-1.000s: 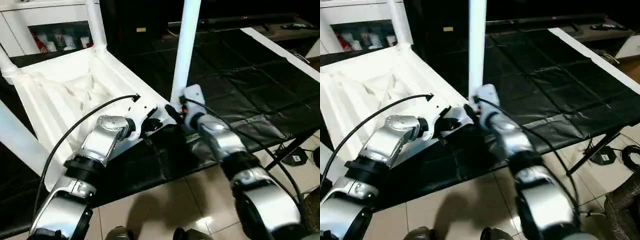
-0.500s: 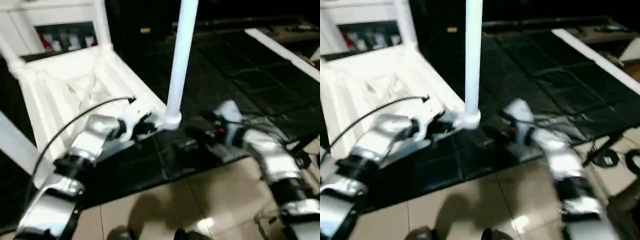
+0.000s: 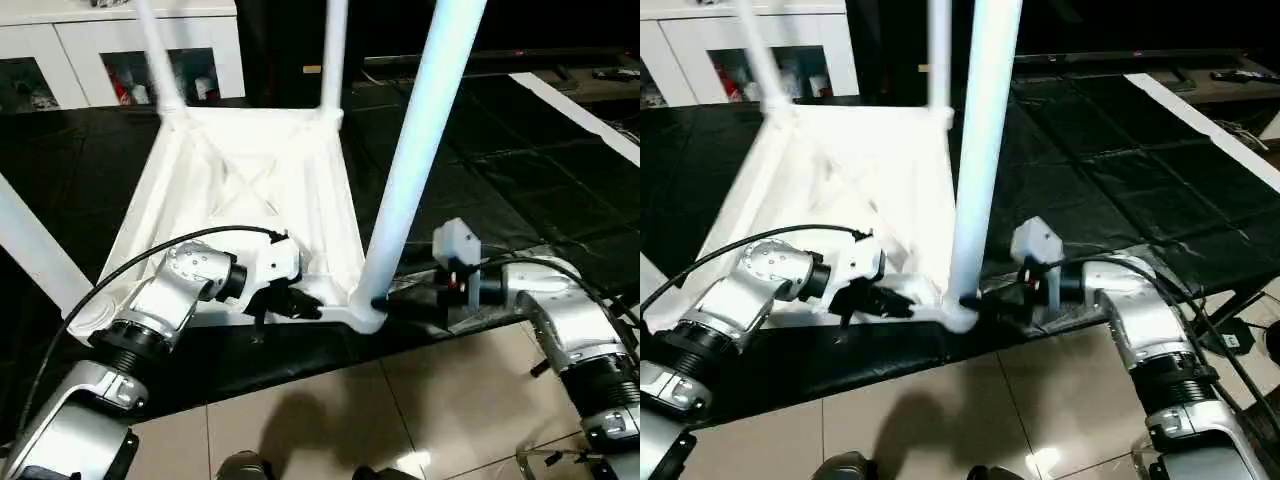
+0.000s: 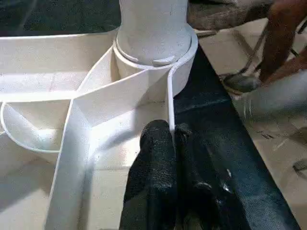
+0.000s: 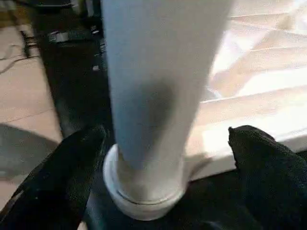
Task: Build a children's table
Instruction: Rotate leg to tighten
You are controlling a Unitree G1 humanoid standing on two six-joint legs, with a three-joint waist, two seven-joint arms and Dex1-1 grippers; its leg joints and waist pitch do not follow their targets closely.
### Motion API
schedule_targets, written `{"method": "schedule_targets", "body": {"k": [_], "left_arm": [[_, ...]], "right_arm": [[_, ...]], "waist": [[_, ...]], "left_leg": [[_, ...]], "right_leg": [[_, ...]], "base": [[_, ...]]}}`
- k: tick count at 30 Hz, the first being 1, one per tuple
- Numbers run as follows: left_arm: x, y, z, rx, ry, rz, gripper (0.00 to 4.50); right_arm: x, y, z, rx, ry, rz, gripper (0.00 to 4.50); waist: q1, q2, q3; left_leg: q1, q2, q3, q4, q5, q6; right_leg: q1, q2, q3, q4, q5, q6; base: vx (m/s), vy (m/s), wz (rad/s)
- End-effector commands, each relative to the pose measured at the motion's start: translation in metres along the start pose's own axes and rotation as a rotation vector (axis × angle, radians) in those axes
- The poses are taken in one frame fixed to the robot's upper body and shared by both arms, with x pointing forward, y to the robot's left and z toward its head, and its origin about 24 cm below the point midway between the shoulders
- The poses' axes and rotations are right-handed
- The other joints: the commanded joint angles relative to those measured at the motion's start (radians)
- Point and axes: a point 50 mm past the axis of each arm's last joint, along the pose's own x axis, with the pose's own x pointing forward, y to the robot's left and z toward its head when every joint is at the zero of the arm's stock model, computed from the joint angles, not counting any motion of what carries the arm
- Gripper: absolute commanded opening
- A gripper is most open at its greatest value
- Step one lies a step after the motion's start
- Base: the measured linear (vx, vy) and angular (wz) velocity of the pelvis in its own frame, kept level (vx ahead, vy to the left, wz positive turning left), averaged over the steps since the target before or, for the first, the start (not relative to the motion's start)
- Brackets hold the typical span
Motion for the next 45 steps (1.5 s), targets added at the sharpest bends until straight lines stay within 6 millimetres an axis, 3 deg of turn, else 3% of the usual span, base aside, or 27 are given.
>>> {"method": "schedule_targets", "body": {"k": [1,2,3,6,9,14,22,30,33,36,37,38,39,40,42,45], "left_arm": [[0.002,-0.003,0.013,0.078,-0.029,-0.052,0.0],[0.002,-0.003,0.013,0.081,-0.025,-0.057,0.0],[0.002,-0.004,0.013,0.083,-0.024,-0.059,0.0],[0.003,-0.005,0.013,0.085,-0.021,-0.064,0.0],[0.002,-0.005,0.012,0.088,-0.02,-0.065,0.0],[0.003,-0.005,0.012,0.089,-0.016,-0.066,0.0],[0.004,-0.005,0.011,0.088,-0.01,-0.068,0.0],[0.004,-0.003,0.011,0.057,-0.03,-0.033,0.0],[0.004,0.002,0.012,0.018,-0.042,0.024,0.0],[0.003,0.017,0.015,-0.067,-0.057,0.18,0.0],[0.003,0.018,0.015,-0.075,-0.056,0.191,0.0],[0.001,0.024,0.018,-0.112,-0.057,0.271,0.0],[0.001,0.024,0.018,-0.112,-0.057,0.271,0.0],[0.0,0.034,0.027,-0.173,-0.095,0.393,0.0],[-0.001,0.038,0.031,-0.196,-0.111,0.436,0.0],[0.002,0.041,0.042,-0.211,-0.135,0.496,0.0]], "right_arm": [[0.004,-0.001,0.001,0.009,0.015,0.045,4.08],[0.007,-0.001,0.0,0.015,0.025,0.072,4.08],[0.008,0.0,-0.001,0.018,0.028,0.083,4.03],[0.011,0.0,-0.001,0.024,0.033,0.11,3.65],[0.014,-0.001,-0.001,0.03,0.036,0.126,3.57],[0.016,-0.003,-0.001,0.04,0.031,0.136,3.19],[0.02,-0.002,-0.002,0.057,0.023,0.156,2.36],[0.026,-0.002,0.001,0.095,-0.023,0.14,2.02],[0.032,-0.002,0.001,0.112,-0.023,0.112,1.98],[0.048,-0.011,-0.006,0.137,0.02,-0.071,1.98],[0.049,-0.012,-0.006,0.136,0.023,-0.089,1.98],[0.057,-0.018,-0.006,0.143,0.026,-0.198,1.98],[0.057,-0.018,-0.006,0.143,0.026,-0.198,1.98],[0.068,-0.026,-0.002,0.165,0.009,-0.341,1.97],[0.072,-0.028,0.0,0.174,0.003,-0.384,1.96],[0.086,-0.034,0.01,0.192,-0.025,-0.512,1.96]], "waist": [[-0.006,0.009,-0.095],[-0.006,0.01,-0.096],[-0.008,0.002,-0.097],[-0.006,0.006,-0.098],[-0.005,0.006,-0.1],[-0.005,0.007,-0.1],[-0.004,0.008,-0.101],[-0.005,0.01,-0.1],[-0.007,0.008,-0.097],[-0.018,0.008,-0.094],[-0.024,0.009,-0.091],[-0.033,0.008,-0.086],[-0.033,0.008,-0.086],[-0.047,0.009,-0.088],[-0.063,0.013,-0.09],[-0.077,0.011,-0.093]], "left_leg": [[0.017,0.058,-0.023,-0.071,-0.22,0.048],[0.017,0.059,-0.023,-0.071,-0.219,0.048],[0.015,0.061,-0.024,-0.072,-0.217,0.047],[0.016,0.061,-0.023,-0.071,-0.204,0.048],[0.014,0.062,-0.023,-0.071,-0.195,0.048],[0.013,0.06,-0.022,-0.07,-0.196,0.043],[0.015,0.061,-0.022,-0.07,-0.199,0.041],[0.013,0.061,-0.023,-0.07,-0.201,0.039],[0.017,0.058,-0.022,-0.07,-0.217,0.034],[0.019,0.055,-0.025,-0.069,-0.237,0.01],[0.026,0.051,-0.027,-0.068,-0.262,0.003],[0.021,0.05,-0.029,-0.068,-0.271,-0.003],[0.021,0.05,-0.029,-0.068,-0.271,-0.003],[0.013,0.053,-0.035,-0.069,-0.277,-0.006],[0.018,0.057,-0.039,-0.069,-0.298,-0.013],[0.004,0.058,-0.038,-0.071,-0.262,0.003]], "right_leg": [[0.06,-0.099,0.07,-0.096,-0.442,-0.094],[0.06,-0.099,0.071,-0.095,-0.434,-0.097],[0.061,-0.097,0.07,-0.091,-0.421,-0.103],[0.061,-0.1,0.074,-0.087,-0.404,-0.112],[0.061,-0.1,0.075,-0.083,-0.386,-0.119],[0.063,-0.1,0.075,-0.086,-0.411,-0.107],[0.062,-0.1,0.075,-0.084,-0.398,-0.117],[0.062,-0.099,0.075,-0.086,-0.404,-0.115],[0.06,-0.1,0.072,-0.093,-0.446,-0.102],[0.057,-0.101,0.066,-0.097,-0.498,-0.088],[0.054,-0.1,0.06,-0.108,-0.544,-0.071],[0.056,-0.103,0.057,-0.111,-0.566,-0.058],[0.056,-0.103,0.057,-0.111,-0.566,-0.058],[0.065,-0.104,0.052,-0.112,-0.57,-0.04],[0.063,-0.103,0.044,-0.114,-0.548,-0.045],[0.069,-0.105,0.051,-0.104,-0.452,-0.075]], "base": [[0.0,0.0,0.0],[0.0,0.0,0.0],[0.0,0.0,0.0],[0.0,0.0,0.0],[0.0,0.0,0.0],[0.0,0.0,0.0],[0.0,0.0,0.0],[0.0,0.0,0.0],[0.0,0.0,0.0],[0.0,0.0,0.0],[0.0,0.0,0.0],[0.0,0.0,0.0],[0.0,0.0,0.0],[0.0,0.0,0.0],[0.0,0.0,0.0],[0.0,0.0,0.0]]}}
